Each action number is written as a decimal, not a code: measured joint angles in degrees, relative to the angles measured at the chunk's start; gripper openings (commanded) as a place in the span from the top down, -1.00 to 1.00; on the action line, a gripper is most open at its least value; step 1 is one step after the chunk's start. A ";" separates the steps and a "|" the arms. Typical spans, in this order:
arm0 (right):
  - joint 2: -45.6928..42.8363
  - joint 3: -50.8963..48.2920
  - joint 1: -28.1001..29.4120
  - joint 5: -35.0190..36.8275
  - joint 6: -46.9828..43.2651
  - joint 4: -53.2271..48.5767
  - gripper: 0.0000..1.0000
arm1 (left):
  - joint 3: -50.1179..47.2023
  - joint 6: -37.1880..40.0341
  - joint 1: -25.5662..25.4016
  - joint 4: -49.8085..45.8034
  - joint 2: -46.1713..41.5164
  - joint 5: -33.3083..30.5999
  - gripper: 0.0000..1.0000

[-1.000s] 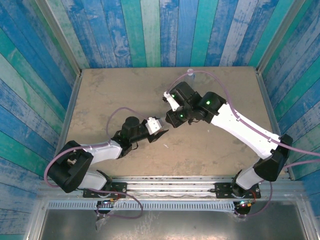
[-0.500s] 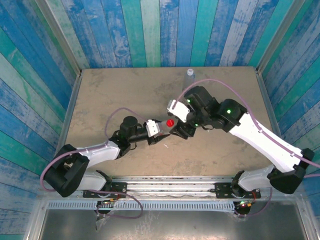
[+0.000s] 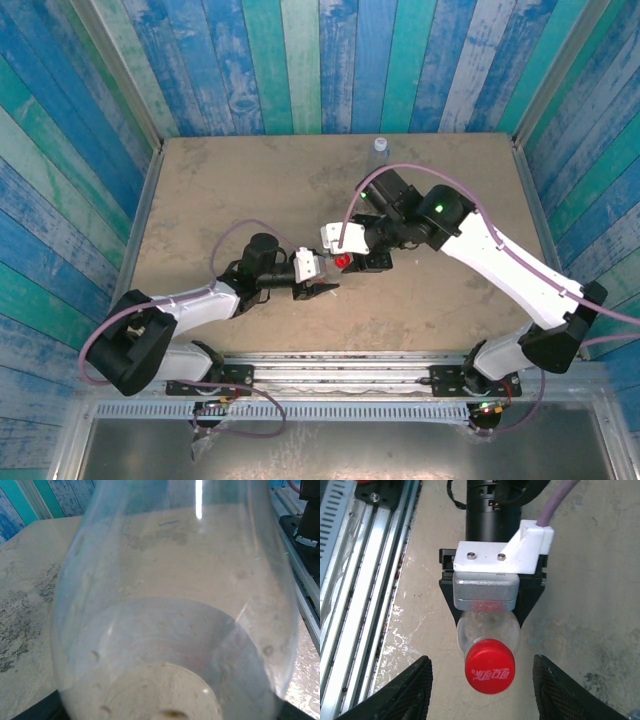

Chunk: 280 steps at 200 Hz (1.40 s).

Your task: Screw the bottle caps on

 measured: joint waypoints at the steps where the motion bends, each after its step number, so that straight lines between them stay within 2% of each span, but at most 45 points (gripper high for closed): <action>1: 0.09 0.00 0.00 -0.07 -0.13 -0.13 -0.07 | 0.00 0.04 0.00 -0.04 0.00 0.04 -0.20; 69: 2.71 0.04 -0.02 -0.57 -2.86 -1.86 0.07 | 0.63 1.14 0.00 -1.66 0.00 0.52 -0.20; 106: 4.04 0.46 -0.02 -0.07 -3.39 -1.84 0.34 | 0.68 1.77 0.00 -1.99 -0.09 0.76 -0.21; 123: 4.15 0.59 -0.13 0.13 -3.41 -1.84 0.37 | 0.68 1.73 0.00 -1.99 -0.09 0.74 -0.21; 148: 4.15 0.74 -0.13 0.50 -2.86 -1.79 0.52 | 0.68 1.38 0.00 -2.12 -0.68 -0.13 -0.21; 174: 4.15 1.64 -0.17 1.46 0.83 -1.38 0.61 | 0.59 0.07 -0.20 -0.57 -1.22 -3.34 -0.20; 196: 4.26 2.29 -0.20 3.41 9.09 0.31 0.60 | -0.48 -1.27 -0.35 3.96 -1.31 -7.87 -0.19; 209: 4.24 2.03 -0.22 4.55 15.80 2.43 0.71 | -0.83 -1.79 -0.42 5.95 -1.29 -10.99 -0.18; 248: 0.74 -4.26 0.48 11.02 44.13 12.33 0.93 | -1.05 -1.22 -0.63 8.90 -1.09 -20.02 -0.15; 266: -0.52 -6.14 1.92 15.61 58.51 14.47 0.92 | -1.38 -0.24 -0.96 10.49 -1.03 -22.86 -0.16; 280: -0.59 -6.23 3.58 19.15 66.34 14.53 0.86 | -1.84 0.52 -1.18 11.54 -1.03 -24.20 -0.16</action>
